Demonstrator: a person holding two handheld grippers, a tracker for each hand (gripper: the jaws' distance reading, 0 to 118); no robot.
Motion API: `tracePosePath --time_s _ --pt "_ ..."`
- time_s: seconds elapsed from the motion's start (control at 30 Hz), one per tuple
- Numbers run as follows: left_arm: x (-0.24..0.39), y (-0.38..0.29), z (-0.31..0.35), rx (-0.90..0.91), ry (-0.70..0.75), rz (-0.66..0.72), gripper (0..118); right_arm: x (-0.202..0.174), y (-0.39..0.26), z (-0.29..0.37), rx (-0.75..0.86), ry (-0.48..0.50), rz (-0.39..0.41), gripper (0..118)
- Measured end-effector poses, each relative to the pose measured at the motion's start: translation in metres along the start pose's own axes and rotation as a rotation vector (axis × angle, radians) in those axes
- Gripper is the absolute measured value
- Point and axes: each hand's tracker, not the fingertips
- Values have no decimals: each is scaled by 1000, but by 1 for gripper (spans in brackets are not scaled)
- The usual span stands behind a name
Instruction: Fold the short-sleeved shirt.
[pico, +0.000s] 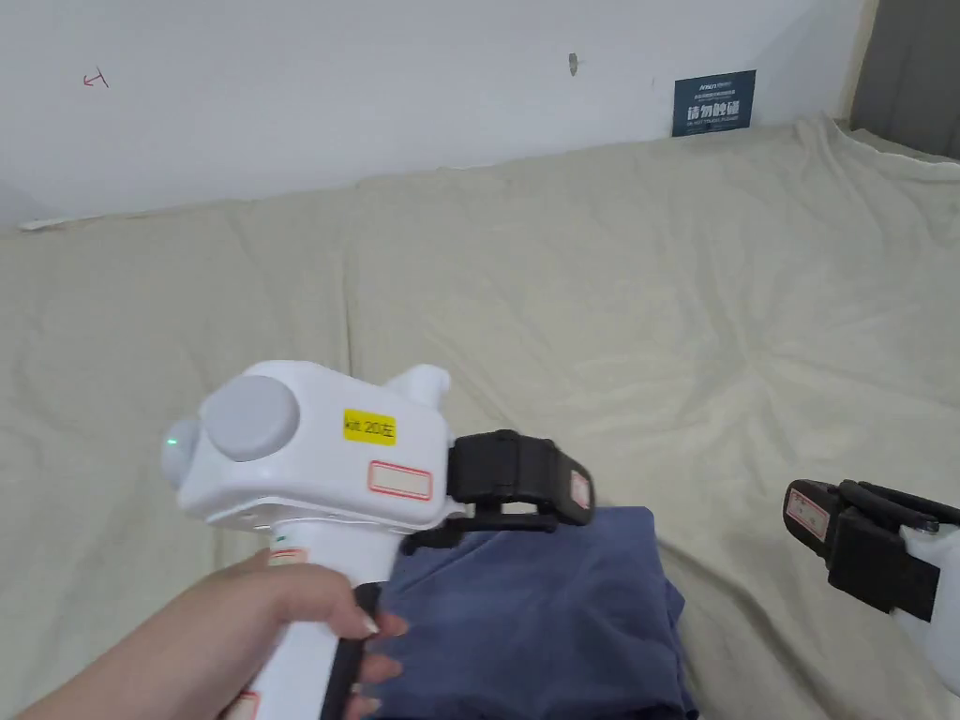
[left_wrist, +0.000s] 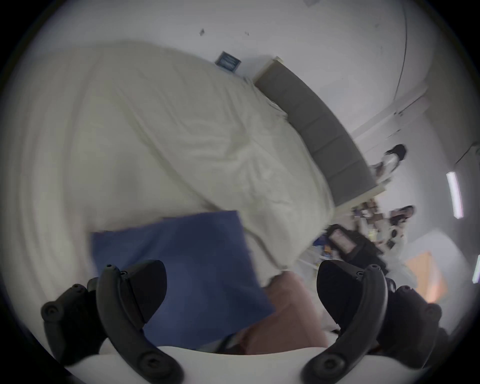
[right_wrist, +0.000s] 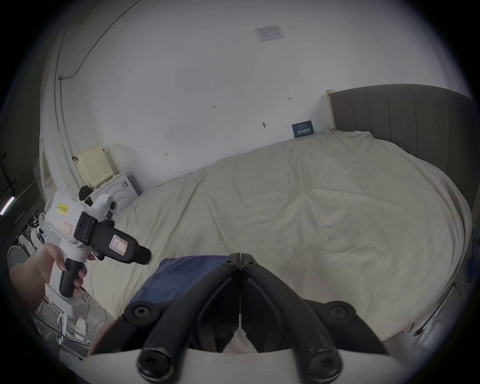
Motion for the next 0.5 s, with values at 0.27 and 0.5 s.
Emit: tracePosePath --time_s 0.27,0.5 --pt "-7 -31 -36 7 5 45 0 -8 2 0 -5 24 18 0" --pt "32 -35 -134 -147 -29 -52 0 -10 -3 5 -25 18 17 0"
